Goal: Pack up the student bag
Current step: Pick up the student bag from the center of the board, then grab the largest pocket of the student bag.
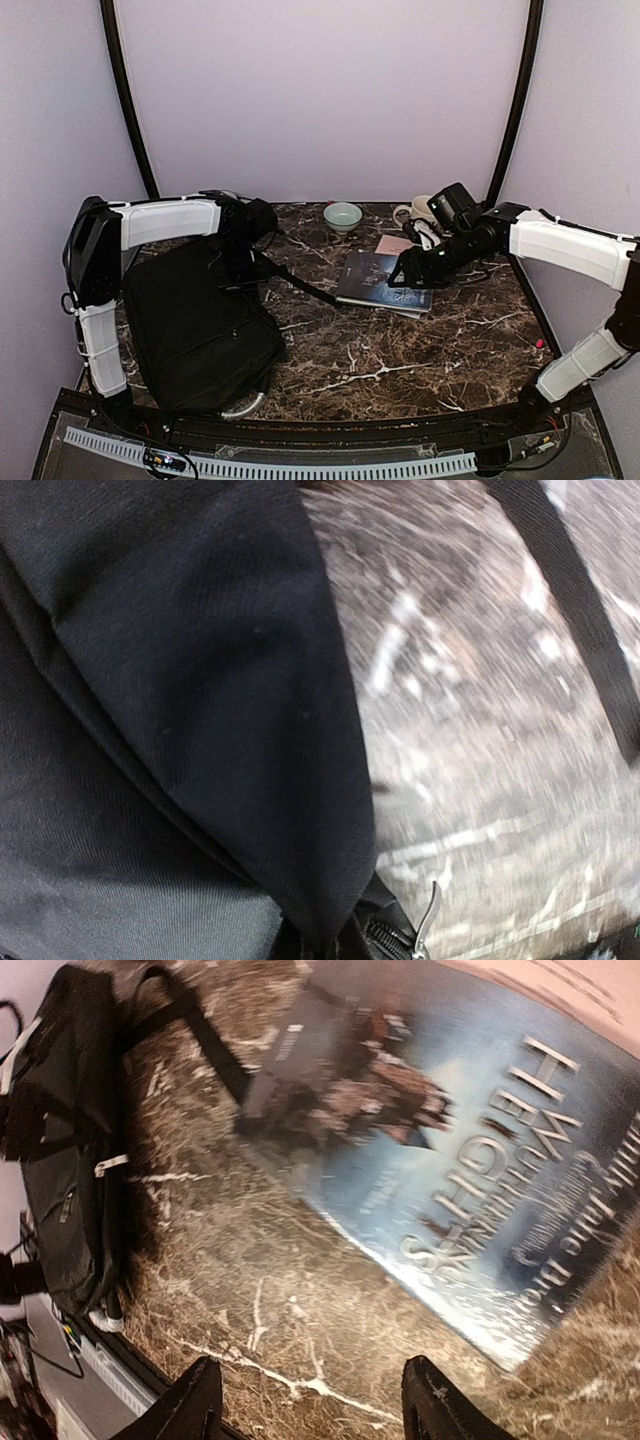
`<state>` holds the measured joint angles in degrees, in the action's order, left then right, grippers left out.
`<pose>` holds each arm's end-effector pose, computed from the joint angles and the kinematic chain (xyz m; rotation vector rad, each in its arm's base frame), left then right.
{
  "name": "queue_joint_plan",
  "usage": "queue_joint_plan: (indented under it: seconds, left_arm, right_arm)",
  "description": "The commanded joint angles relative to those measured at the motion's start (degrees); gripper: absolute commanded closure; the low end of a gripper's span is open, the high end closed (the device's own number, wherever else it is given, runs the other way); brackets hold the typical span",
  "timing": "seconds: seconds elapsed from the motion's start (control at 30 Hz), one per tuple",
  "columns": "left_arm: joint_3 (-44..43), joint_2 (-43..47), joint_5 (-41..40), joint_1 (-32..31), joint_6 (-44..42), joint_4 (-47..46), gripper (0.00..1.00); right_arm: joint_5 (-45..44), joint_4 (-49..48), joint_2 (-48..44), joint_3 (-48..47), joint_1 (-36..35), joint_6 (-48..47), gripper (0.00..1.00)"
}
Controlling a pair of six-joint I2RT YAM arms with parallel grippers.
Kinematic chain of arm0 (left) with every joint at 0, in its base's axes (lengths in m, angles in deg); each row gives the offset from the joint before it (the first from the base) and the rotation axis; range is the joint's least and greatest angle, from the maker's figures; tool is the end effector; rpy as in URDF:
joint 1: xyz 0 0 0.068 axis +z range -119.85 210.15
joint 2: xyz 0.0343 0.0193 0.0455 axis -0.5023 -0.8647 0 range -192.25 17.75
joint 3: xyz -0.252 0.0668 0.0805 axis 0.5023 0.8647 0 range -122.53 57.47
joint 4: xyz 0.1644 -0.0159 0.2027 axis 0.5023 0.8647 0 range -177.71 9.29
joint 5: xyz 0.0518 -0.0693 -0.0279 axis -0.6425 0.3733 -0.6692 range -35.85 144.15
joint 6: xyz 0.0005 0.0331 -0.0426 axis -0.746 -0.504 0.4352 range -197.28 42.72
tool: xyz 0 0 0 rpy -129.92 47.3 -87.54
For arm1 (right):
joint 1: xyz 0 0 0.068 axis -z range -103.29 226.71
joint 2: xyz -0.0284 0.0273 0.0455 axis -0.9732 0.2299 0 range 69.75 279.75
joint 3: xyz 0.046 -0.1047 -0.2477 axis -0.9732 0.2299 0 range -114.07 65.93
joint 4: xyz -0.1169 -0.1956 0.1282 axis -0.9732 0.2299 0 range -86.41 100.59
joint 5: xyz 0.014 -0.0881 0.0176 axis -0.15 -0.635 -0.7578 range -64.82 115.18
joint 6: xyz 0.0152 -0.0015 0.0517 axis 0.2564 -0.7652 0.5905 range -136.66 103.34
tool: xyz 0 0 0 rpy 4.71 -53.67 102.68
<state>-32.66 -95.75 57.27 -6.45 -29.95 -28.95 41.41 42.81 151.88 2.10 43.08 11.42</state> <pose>0.3111 -0.2334 0.2050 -0.2811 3.0563 -0.2031 0.2388 0.1708 0.2638 -0.2430 2.6946 0.7348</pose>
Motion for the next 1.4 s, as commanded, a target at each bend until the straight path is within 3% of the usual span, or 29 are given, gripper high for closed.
queue_joint_plan:
  seconds: [0.0,0.33,0.63,0.93,1.37]
  left_arm:
    - [4.9,7.9,5.7,-1.0,-7.5,-5.0,1.00]
    - [14.4,19.6,13.1,-4.7,-20.0,-11.6,1.00]
    - [15.0,22.0,15.2,-6.2,-20.5,-12.4,1.00]
    - [16.1,23.2,17.9,-7.3,-19.5,-13.8,1.00]
    - [17.4,24.8,18.8,-7.3,-18.8,-14.1,1.00]
  right_arm:
    - [1.4,-12.2,-2.3,0.9,-7.2,-11.7,0.38]
    - [6.5,-37.2,-3.0,9.0,-20.5,-30.5,0.32]
    - [8.8,-33.1,13.1,-1.0,-24.0,-40.5,0.37]
    - [13.9,-43.6,18.2,-0.3,-24.2,-41.1,0.38]
    - [14.5,-45.6,23.4,-3.9,-25.9,-41.1,0.52]
